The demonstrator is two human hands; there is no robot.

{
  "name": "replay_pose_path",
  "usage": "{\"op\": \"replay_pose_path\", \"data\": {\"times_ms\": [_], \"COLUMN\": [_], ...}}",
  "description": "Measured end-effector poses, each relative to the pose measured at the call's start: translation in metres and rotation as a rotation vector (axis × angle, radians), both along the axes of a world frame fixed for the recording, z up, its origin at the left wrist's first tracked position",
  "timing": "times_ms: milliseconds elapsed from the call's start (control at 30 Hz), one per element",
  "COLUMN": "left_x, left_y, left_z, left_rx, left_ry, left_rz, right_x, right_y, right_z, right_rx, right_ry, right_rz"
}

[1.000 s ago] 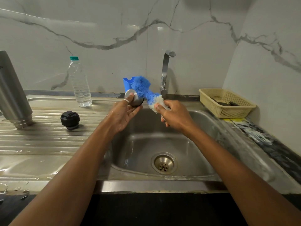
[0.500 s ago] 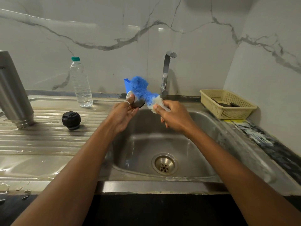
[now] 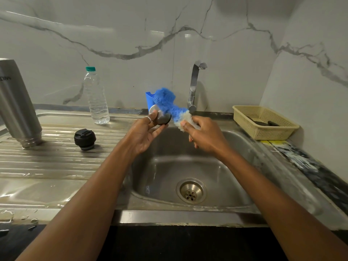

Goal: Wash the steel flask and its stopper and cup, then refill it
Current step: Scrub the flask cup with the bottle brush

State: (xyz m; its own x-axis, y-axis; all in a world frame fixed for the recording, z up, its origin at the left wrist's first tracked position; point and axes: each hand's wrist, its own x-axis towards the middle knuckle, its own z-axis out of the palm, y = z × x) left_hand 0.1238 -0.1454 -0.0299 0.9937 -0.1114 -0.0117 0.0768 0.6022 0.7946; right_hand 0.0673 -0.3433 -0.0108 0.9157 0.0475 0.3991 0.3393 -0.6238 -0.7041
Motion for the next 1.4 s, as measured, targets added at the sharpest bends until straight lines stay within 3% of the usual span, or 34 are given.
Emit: {"op": "replay_pose_path", "data": {"times_ms": [133,400,567,867,1100,1200,1400], "left_x": [-0.0008,-0.0020,-0.0022,0.0038,0.0013,0.0005,0.0025], "left_y": [-0.0020,-0.0025,-0.0009,-0.0022,-0.0033,-0.0026,0.0002], "left_z": [0.0003,-0.0003,-0.0018,-0.0040,0.0011,0.0003,0.0019], "left_rx": [0.025,0.020,0.136,0.144,0.041,0.024,-0.123], "left_ry": [0.000,-0.073,-0.038,-0.001,-0.008,-0.001,0.029], "left_rz": [0.007,-0.057,-0.029,0.030,-0.026,-0.024,0.021], "right_x": [0.0036,0.0025,0.0010,0.0052,0.0025,0.0041,0.0036], "right_y": [-0.0011,-0.0046,-0.0064,-0.0028,-0.0044,-0.0032,-0.0023], "right_z": [-0.0034,-0.0023,0.0026,-0.0034,0.0005,-0.0041,-0.0027], "right_rx": [-0.072,-0.038,-0.003,-0.054,0.027,-0.050,0.035], "right_ry": [0.007,-0.006,-0.008,0.014,0.036,0.061,0.111], "right_rz": [-0.099,-0.081,-0.037,-0.056,-0.061,-0.121,-0.028]}}
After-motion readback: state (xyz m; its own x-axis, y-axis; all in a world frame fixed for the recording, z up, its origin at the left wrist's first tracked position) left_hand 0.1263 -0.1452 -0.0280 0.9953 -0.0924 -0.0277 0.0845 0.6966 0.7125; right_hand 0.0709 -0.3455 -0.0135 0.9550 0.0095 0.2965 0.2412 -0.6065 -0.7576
